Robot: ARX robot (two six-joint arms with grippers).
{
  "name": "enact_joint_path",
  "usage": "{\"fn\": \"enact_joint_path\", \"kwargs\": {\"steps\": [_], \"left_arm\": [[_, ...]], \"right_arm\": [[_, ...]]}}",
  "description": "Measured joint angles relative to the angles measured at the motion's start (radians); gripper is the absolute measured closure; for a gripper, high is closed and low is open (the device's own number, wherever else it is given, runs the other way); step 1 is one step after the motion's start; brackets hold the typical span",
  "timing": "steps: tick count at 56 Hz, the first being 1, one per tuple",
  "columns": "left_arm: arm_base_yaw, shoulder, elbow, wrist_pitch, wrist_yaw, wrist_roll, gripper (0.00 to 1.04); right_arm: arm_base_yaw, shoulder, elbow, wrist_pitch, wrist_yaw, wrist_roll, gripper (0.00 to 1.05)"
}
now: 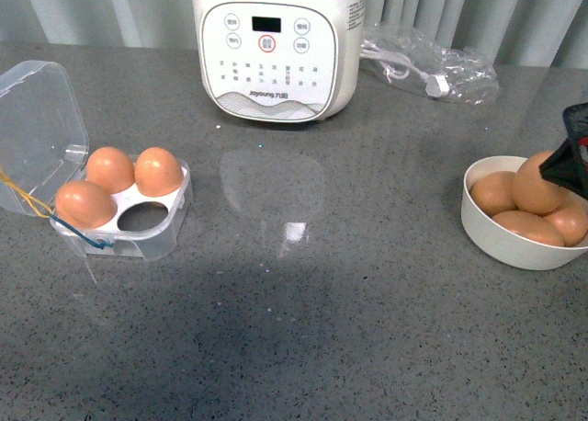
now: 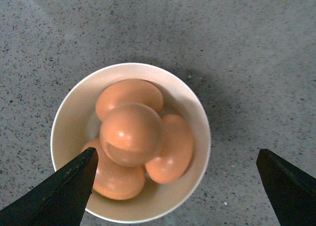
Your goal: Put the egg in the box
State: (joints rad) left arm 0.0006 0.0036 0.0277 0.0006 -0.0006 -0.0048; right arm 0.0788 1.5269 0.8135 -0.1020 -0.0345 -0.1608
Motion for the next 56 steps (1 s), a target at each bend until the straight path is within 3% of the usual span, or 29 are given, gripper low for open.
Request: {"fn": "enact_joint_path", "kwargs": {"steps": [27, 35, 45, 56], "left_arm": [[0.0, 0.0, 0.0, 0.0, 0.0, 0.0, 0.07], [0.0, 0.0, 0.0, 0.0, 0.0, 0.0, 0.07], [0.0, 0.0, 0.0, 0.0, 0.0, 0.0, 0.07], [0.0, 0.0, 0.0, 0.0, 0.0, 0.0, 0.07]], "right_arm": [[0.053, 0.196, 0.095, -0.001, 0.037, 0.069, 0.08], [0.053, 0.211, 0.097, 0.015, 0.06, 0.067, 0.34], [0.056, 0.209, 0.097, 0.022, 0.061, 0.059, 0.58], [0.064, 0.18, 0.096, 0.024, 0.066, 0.046, 0.61]]}}
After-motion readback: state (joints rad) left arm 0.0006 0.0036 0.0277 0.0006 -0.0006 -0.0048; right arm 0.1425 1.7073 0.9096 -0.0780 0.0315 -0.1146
